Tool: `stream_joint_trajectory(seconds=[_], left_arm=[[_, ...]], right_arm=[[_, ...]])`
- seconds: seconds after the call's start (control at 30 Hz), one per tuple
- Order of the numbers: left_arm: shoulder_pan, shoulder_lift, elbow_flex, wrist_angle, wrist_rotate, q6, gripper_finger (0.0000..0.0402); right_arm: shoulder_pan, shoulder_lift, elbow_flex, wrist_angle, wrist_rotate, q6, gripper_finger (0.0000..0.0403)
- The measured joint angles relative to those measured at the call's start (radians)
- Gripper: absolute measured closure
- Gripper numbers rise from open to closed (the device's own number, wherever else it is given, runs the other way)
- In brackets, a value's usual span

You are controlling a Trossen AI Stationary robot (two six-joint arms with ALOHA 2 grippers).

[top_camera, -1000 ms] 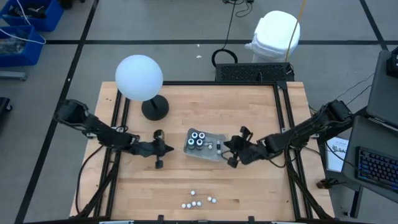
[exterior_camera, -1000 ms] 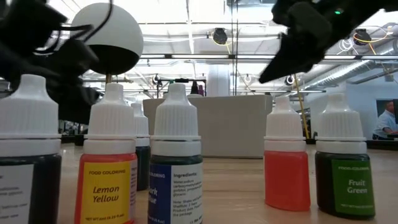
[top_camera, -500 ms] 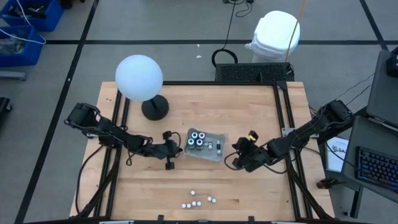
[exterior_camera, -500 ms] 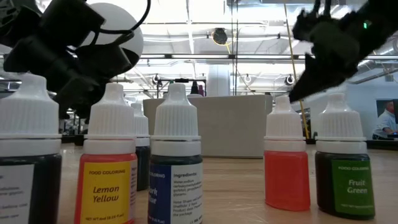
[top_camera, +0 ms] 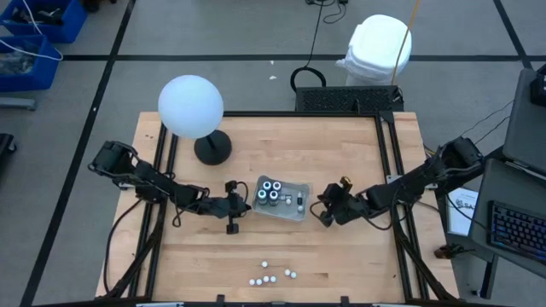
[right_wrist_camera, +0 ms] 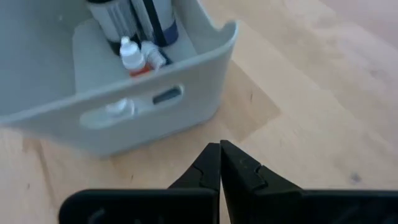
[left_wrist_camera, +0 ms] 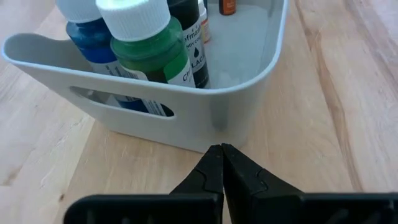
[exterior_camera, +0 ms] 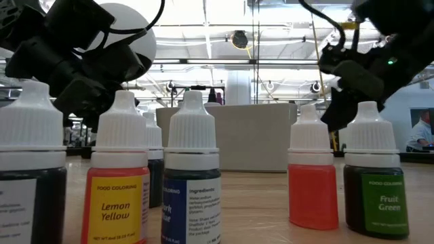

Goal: Pick & Place food coloring
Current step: Adjust the gray bin

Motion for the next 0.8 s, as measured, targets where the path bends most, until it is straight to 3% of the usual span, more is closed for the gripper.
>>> stream_joint_trajectory(seconds=[0.4,0.8], left_arm=[[0.000,0.006,0.000,0.008,0.003,-0.002,0.0393],[0.000,0.006,-0.001,0.016,0.007,-0.001,0.0398]], right_arm=[[-0.150,0.000,-0.004,0.127,-0.129,-0.221,0.0403],[-0.263,0.000,-0.004,0.172,-0.230,-0.319,0.0403]])
